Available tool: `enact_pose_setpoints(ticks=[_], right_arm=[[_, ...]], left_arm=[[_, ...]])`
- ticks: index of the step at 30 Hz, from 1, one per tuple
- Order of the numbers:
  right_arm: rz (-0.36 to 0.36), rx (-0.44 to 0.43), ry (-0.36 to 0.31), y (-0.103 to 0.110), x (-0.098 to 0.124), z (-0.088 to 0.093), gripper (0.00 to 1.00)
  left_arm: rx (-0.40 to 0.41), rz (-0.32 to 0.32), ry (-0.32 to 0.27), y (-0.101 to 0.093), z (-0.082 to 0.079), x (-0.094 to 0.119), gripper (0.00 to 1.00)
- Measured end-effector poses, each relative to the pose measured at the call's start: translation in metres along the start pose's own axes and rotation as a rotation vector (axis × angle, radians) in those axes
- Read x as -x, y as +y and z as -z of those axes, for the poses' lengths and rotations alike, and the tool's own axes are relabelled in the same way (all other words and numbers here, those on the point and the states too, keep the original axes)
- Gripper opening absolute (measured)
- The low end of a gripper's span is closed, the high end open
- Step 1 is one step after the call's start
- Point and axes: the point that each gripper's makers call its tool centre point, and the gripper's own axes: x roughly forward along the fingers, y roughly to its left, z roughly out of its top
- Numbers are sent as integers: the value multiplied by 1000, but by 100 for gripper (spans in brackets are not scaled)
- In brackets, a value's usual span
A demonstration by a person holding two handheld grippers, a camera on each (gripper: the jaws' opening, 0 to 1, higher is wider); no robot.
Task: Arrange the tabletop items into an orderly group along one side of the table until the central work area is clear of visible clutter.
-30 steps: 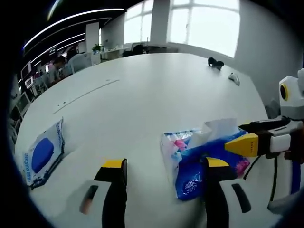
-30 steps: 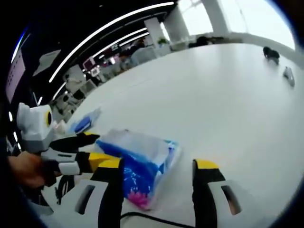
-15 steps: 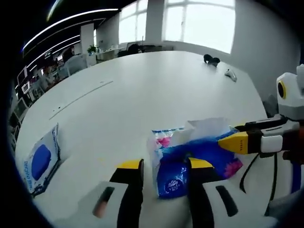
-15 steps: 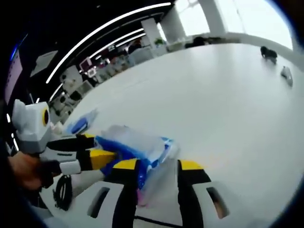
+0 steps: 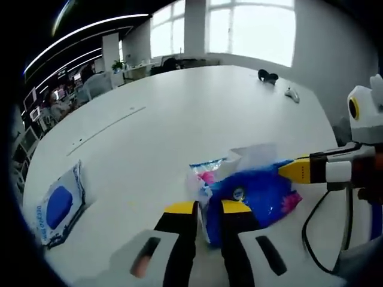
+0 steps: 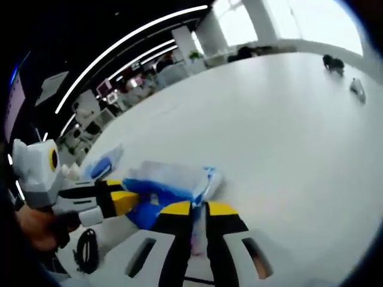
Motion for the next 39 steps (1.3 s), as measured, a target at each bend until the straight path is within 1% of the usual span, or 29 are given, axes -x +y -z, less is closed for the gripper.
enact_pose_setpoints(ticks=[6, 11, 14, 17, 18, 19, 22, 24, 27, 29, 32, 34, 39], right_arm=[[-7, -15, 0, 7, -2, -6, 0], [-21, -11, 0, 16, -6, -13, 0], [-34, 0, 2, 22, -10, -18, 0], [-53, -2, 6, 28, -15, -22, 0], [-63, 4, 5, 35, -18, -27, 0], [-65, 9, 5, 37, -19, -28, 0], [-82, 42, 11, 49, -28, -35, 0], [-89, 56, 25, 54, -34, -38, 0], [-111, 78, 25, 67, -42, -48, 0], [-117, 102, 28, 74, -46, -54, 0], [-132, 119, 40, 82, -55, -61, 0], [-146, 129, 33, 90, -59, -70, 0], [-163, 156, 39, 106, -71, -81, 0]], left_arm=[[3, -10, -9, 6, -3, 5, 11], [36, -18, -24, 15, -6, 9, 10], [58, -16, -48, 22, -11, 13, 9], [72, -12, -56, 33, -14, 15, 9], [78, -14, -65, 38, -17, 17, 9], [79, -18, -69, 41, -19, 18, 9], [83, -42, -78, 54, -23, 22, 8], [94, -50, -84, 62, -24, 24, 8], [106, -67, -86, 74, -25, 27, 8], [114, -85, -91, 84, -27, 29, 5], [135, -95, -103, 95, -30, 32, 5], [139, -106, -110, 102, -33, 34, 4], [158, -132, -119, 119, -37, 36, 4]])
